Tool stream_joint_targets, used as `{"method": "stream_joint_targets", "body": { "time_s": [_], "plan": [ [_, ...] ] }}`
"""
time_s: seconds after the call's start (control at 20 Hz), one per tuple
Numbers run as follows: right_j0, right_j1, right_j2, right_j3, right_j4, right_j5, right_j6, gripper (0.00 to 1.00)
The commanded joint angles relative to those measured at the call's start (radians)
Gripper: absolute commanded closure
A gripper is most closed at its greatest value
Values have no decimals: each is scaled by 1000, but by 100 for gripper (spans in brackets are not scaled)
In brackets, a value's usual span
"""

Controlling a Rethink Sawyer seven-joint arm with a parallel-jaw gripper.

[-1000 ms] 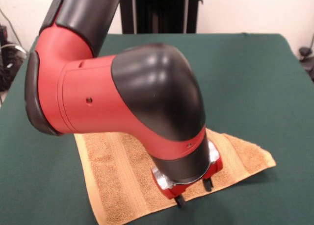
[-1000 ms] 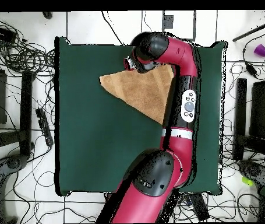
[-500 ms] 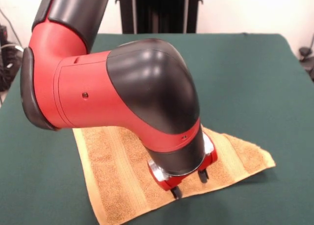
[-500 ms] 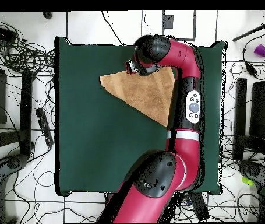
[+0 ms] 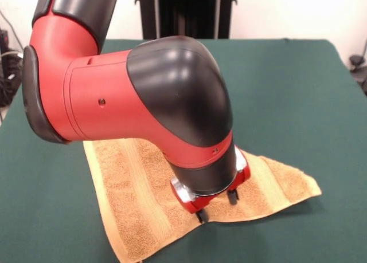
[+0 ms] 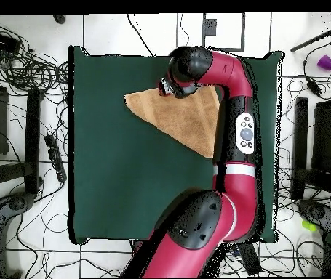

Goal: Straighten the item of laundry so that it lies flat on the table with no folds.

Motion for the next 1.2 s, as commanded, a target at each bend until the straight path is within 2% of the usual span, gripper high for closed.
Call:
{"method": "stream_joint_targets", "body": {
  "time_s": [0.05, 0.45, 0.75, 0.95, 1.1, 1.2],
  "plan": [
    [42, 26, -117, 142, -12, -140, 179, 0],
    [69, 87, -144, 75, -37, -215, 122, 0],
    [72, 86, -161, 54, -40, -194, 65, 0],
    [51, 35, -196, 138, -11, -173, 55, 0],
    [25, -27, -234, 259, 14, -198, 52, 0],
    [4, -67, -253, 355, 26, -260, 66, 0]
  ]
}}
